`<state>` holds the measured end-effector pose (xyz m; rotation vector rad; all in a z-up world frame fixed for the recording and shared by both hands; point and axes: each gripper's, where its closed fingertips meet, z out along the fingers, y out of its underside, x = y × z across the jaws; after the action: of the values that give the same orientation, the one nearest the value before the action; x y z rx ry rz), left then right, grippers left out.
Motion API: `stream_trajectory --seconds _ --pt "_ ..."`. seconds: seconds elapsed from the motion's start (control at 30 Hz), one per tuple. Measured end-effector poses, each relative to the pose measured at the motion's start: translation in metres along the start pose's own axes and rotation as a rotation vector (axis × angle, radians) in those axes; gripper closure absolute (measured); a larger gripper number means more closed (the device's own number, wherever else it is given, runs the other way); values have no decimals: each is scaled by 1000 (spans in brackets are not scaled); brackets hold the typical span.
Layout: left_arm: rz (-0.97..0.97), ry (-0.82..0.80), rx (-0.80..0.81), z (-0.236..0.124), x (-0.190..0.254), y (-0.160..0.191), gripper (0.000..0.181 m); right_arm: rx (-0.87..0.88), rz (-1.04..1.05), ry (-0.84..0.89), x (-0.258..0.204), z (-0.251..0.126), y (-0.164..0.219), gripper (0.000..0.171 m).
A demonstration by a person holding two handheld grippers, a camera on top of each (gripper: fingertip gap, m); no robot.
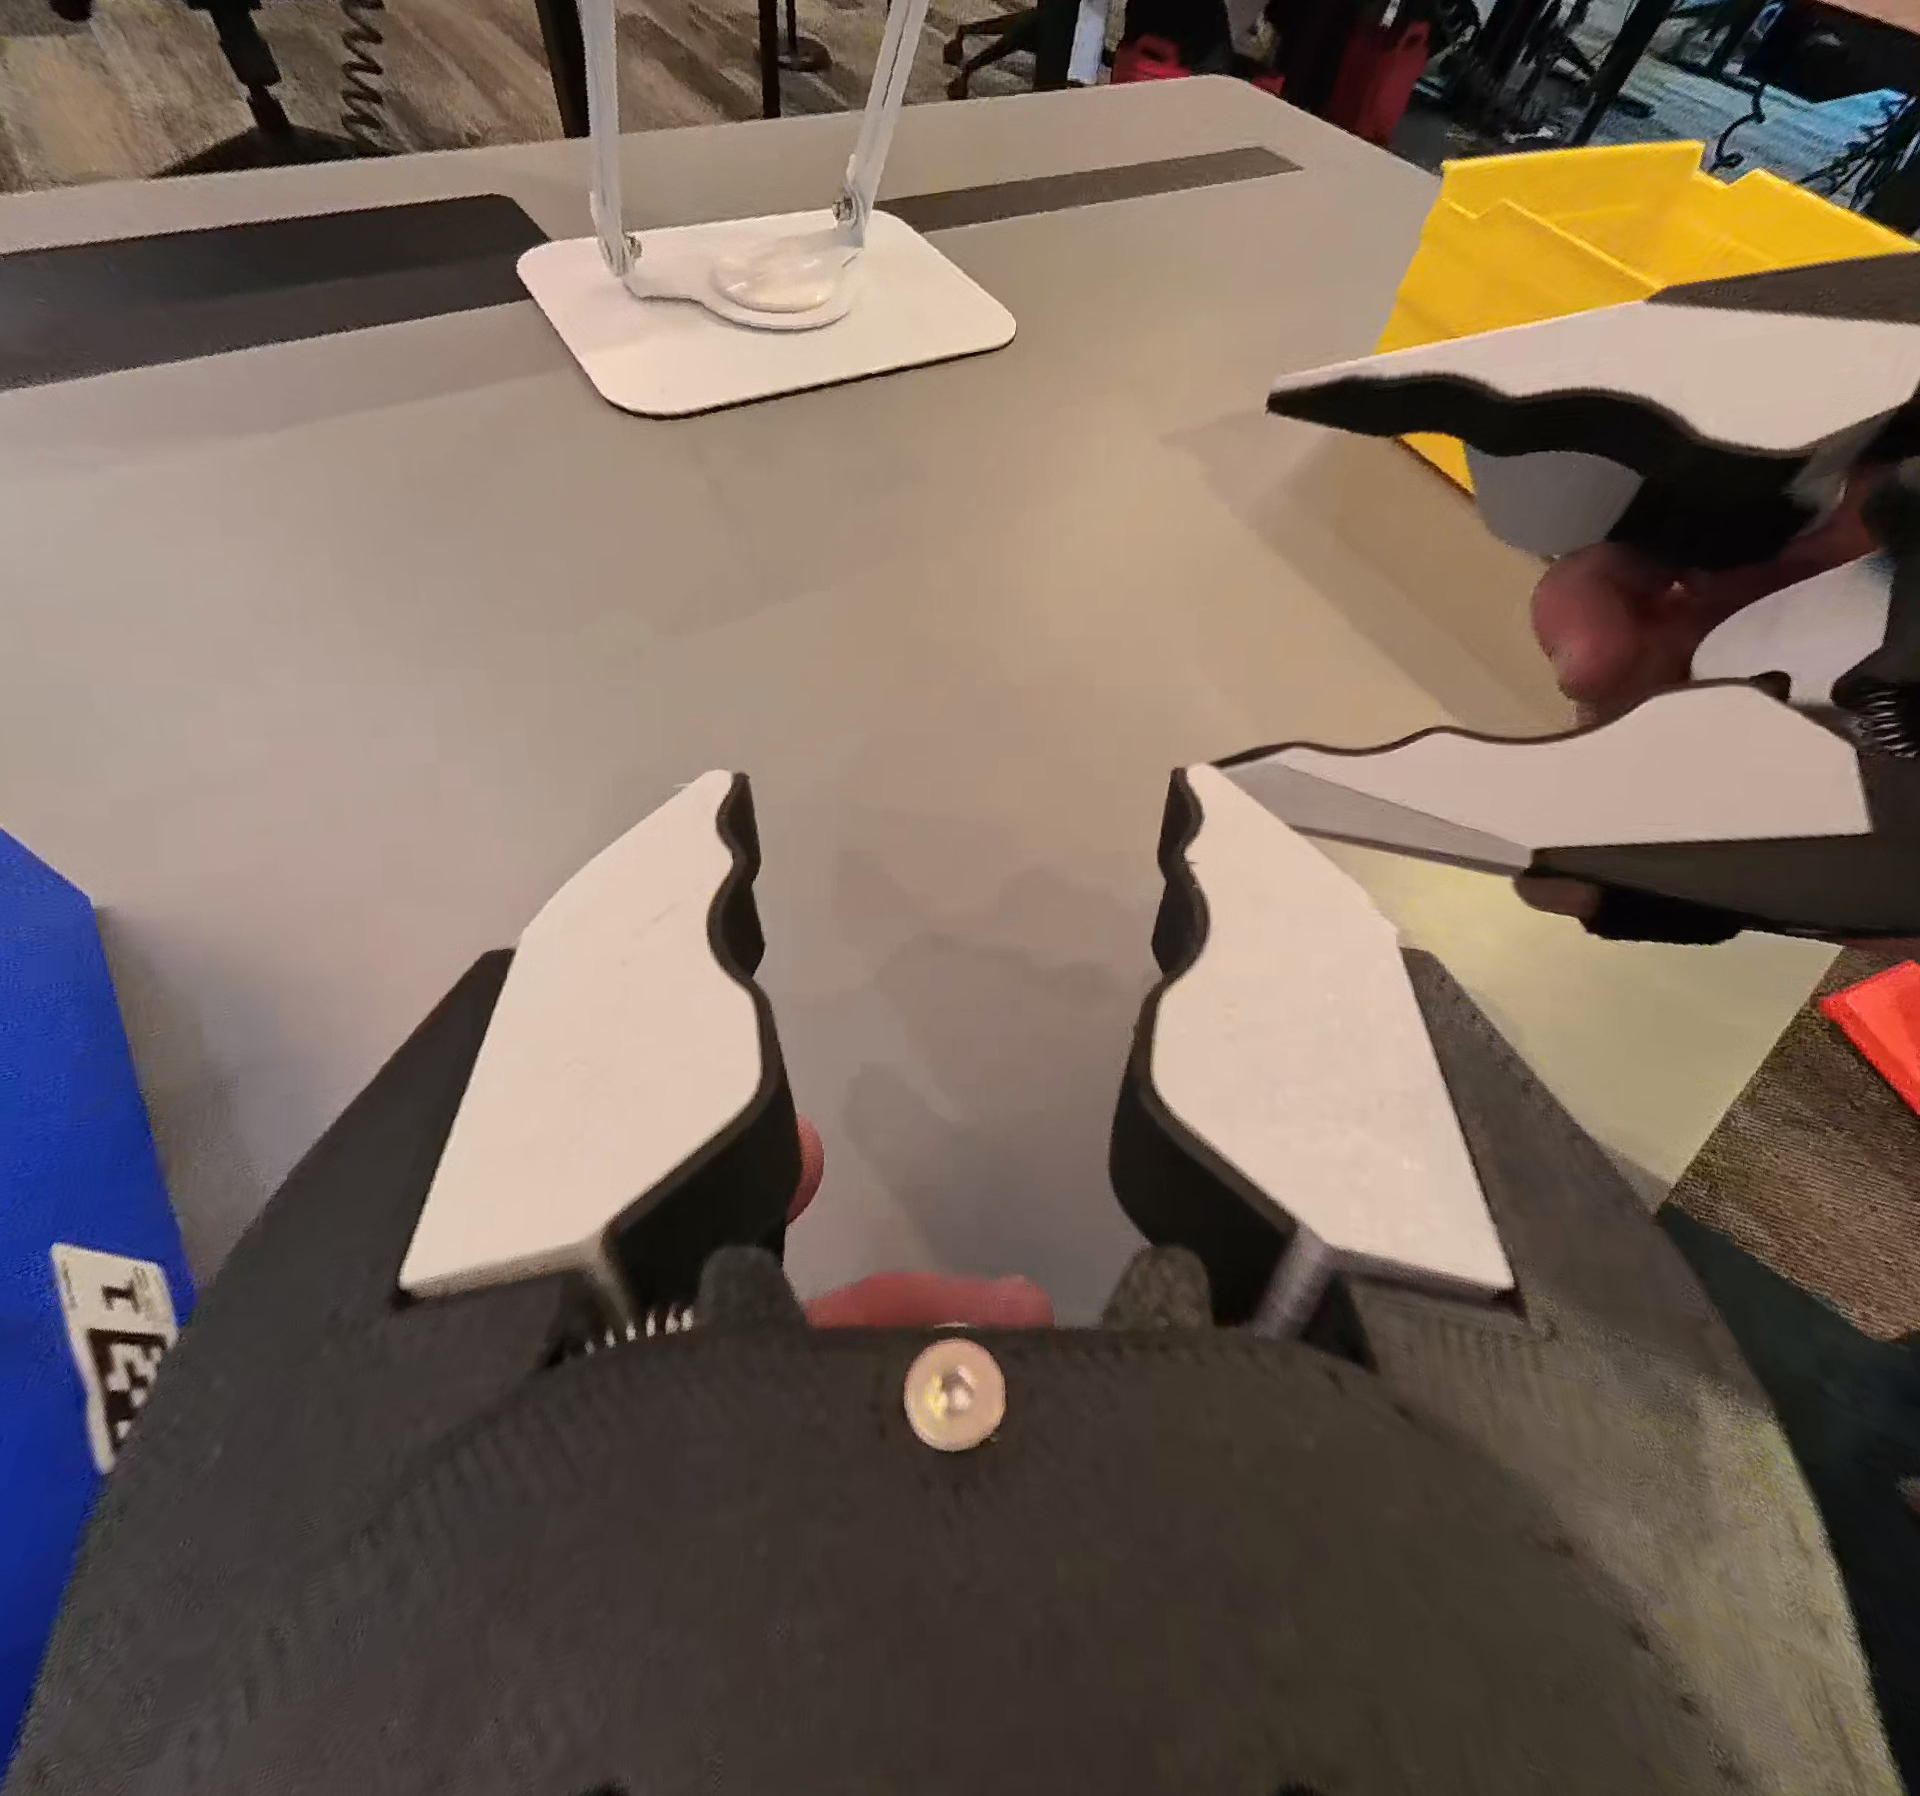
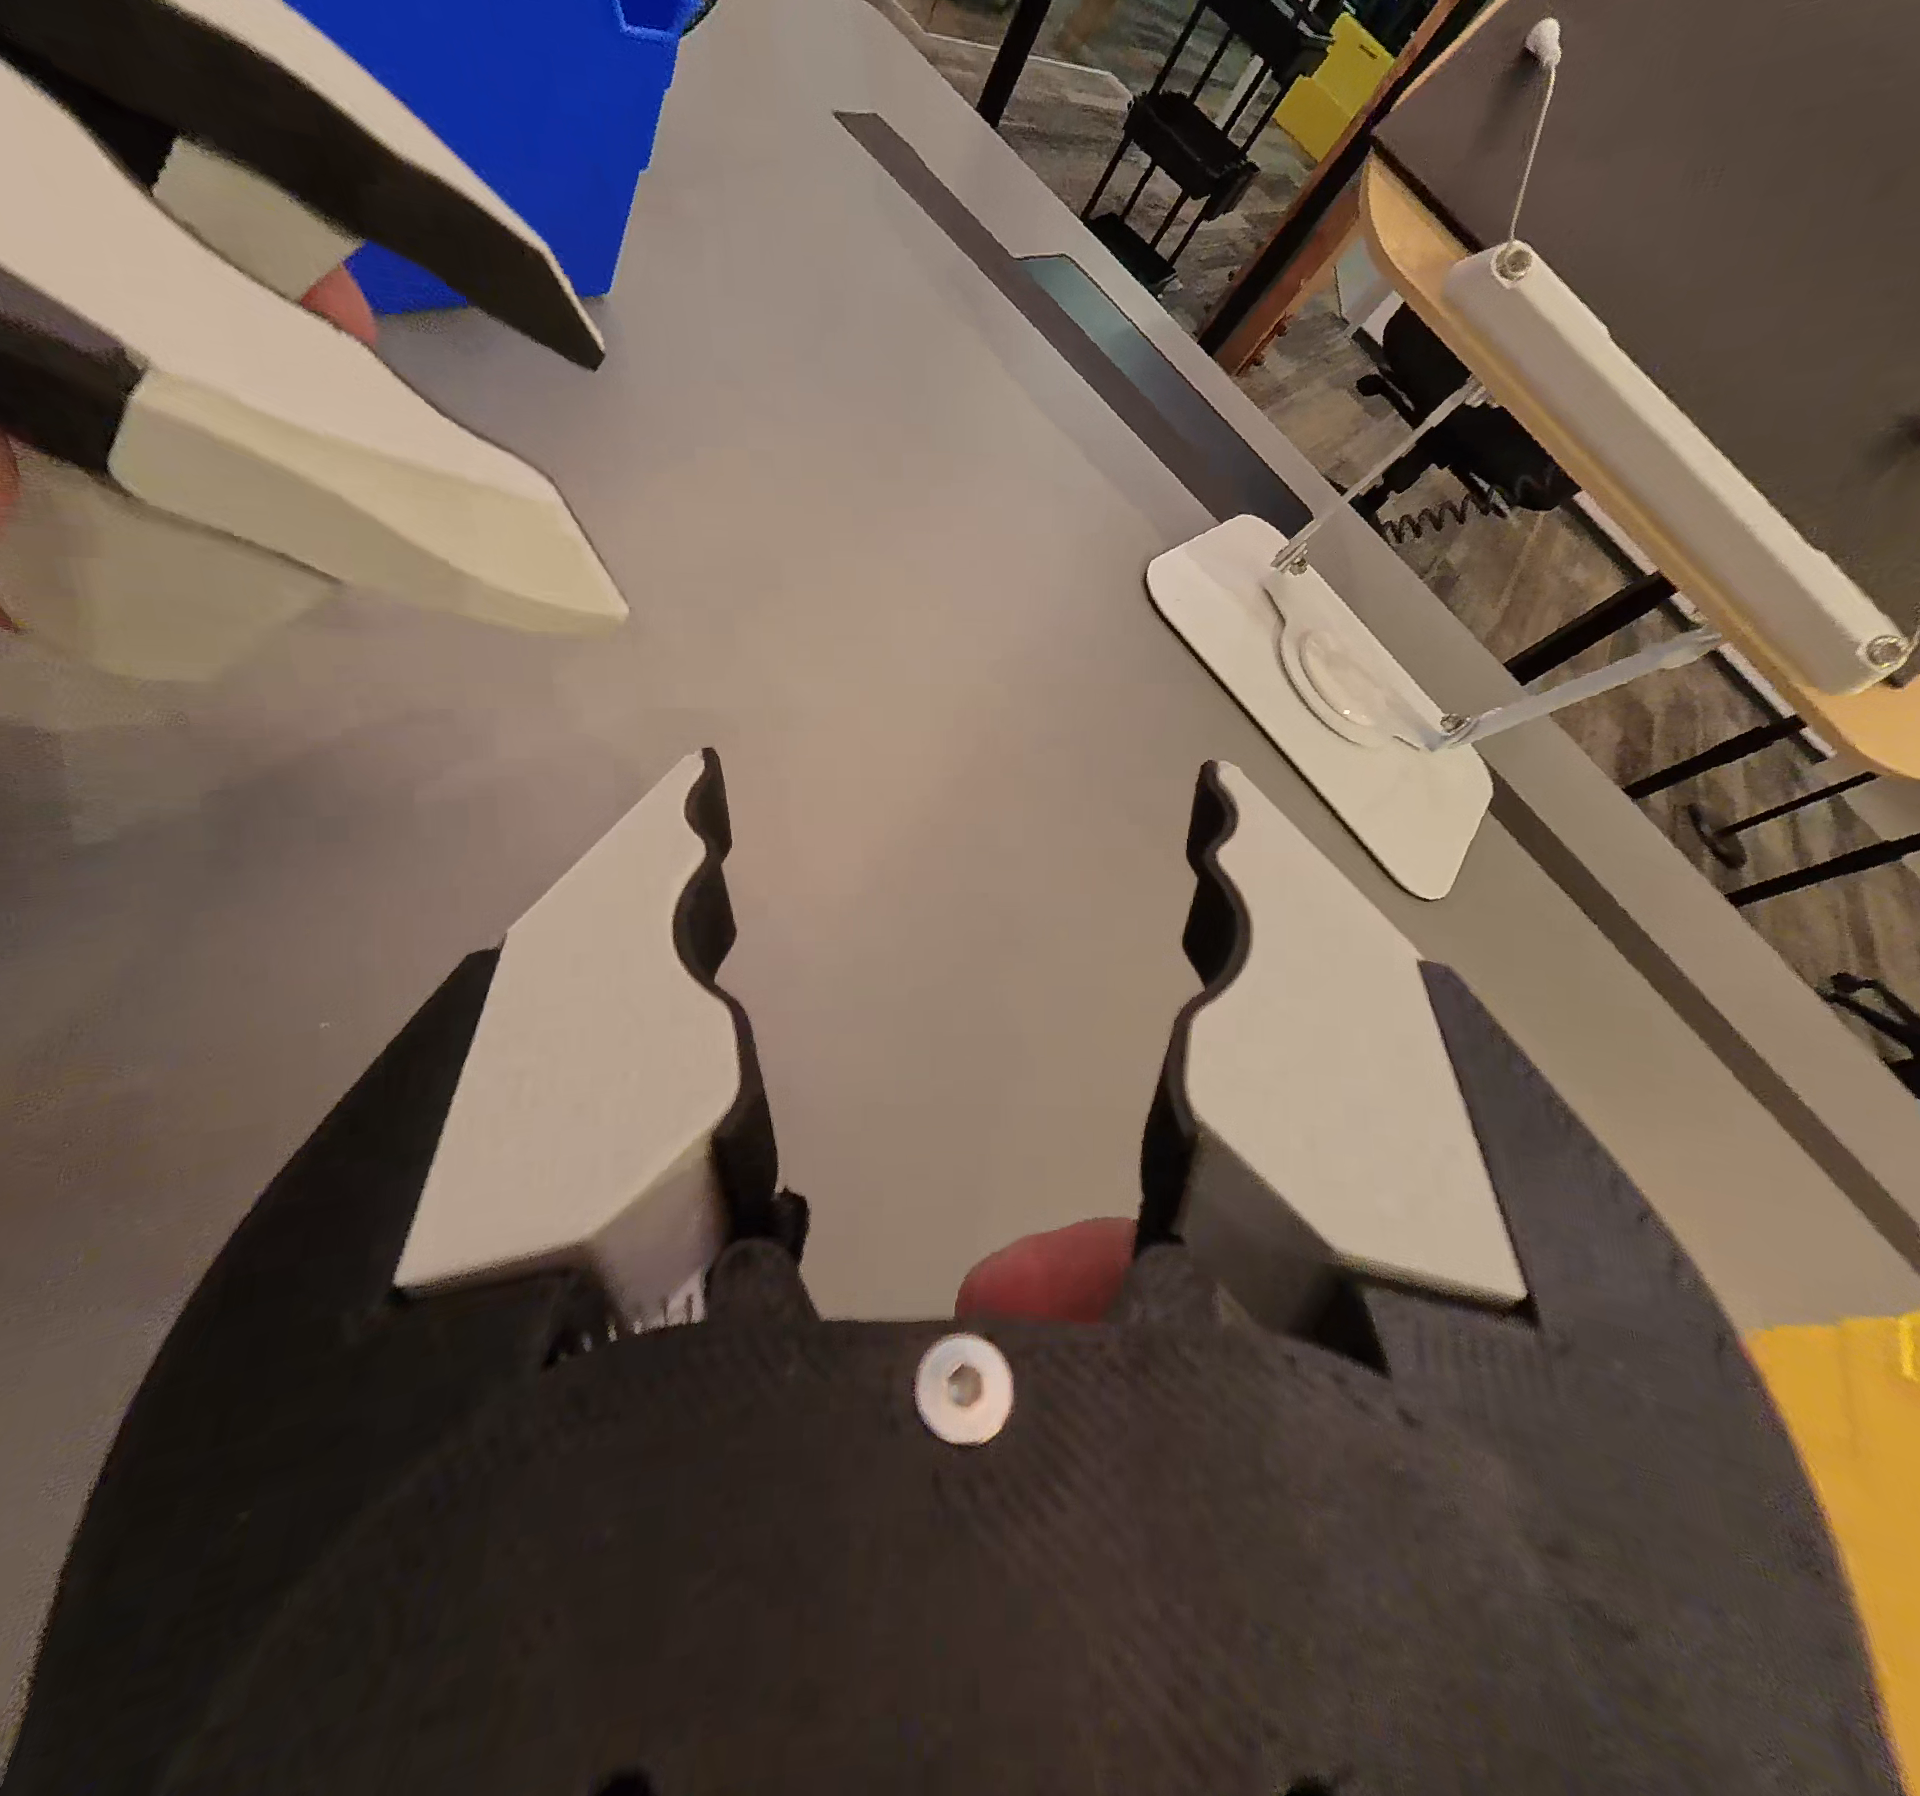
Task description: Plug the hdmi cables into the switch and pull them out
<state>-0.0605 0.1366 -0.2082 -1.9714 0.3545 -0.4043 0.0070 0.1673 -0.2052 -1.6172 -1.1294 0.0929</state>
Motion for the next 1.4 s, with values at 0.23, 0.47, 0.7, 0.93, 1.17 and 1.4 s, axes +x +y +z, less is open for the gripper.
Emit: stream_trajectory --seconds 0.23,0.47,0.7,0.93,1.17,1.4 --pt "-4 32 -8 1 -4 2 109 5 -127 32 -1 -1 -7 85" --pt "113 56 -12 2 -1 4 108 18 -145 23 -1 0 -11 89" --pt "180 86 14 -3 4 4 109 46 -184 -12 -12 6 -22 88" --pt "389 58 -7 -5 2 13 111 67 23 -57 -8 -6 -29 91" --pt "482 120 -107 39 24 30 105 81 117 -45 9 -25 -9 94" --pt "500 150 -153 69 31 33 106 165 443 -79 38 -37 17 93"
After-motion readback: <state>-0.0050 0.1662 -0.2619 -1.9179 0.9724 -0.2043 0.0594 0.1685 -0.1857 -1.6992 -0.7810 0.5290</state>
